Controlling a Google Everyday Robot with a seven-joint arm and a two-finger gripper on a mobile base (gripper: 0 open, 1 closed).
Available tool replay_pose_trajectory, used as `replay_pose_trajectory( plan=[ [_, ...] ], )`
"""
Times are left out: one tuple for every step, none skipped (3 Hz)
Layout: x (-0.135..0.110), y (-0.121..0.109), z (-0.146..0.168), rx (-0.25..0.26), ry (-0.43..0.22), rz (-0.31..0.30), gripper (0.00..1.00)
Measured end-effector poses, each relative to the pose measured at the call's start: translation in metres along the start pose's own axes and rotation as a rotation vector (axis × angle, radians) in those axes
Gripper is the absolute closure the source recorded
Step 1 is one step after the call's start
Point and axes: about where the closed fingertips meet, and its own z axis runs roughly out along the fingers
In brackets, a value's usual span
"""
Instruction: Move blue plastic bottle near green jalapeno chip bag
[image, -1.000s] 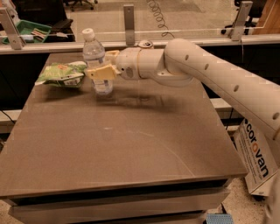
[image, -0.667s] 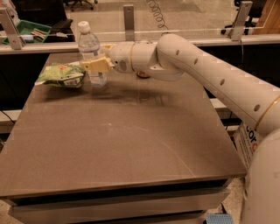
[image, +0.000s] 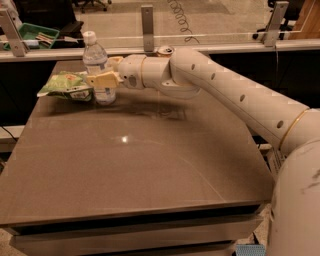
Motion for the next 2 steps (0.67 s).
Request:
replay_pose_trajectory(
  plan=[
    [0.0100, 0.0067, 0.0031, -0.015, 0.012, -0.001, 1.00],
    [0.0062, 0.0065, 0.0028, -0.015, 0.012, -0.001, 0.84]
  ],
)
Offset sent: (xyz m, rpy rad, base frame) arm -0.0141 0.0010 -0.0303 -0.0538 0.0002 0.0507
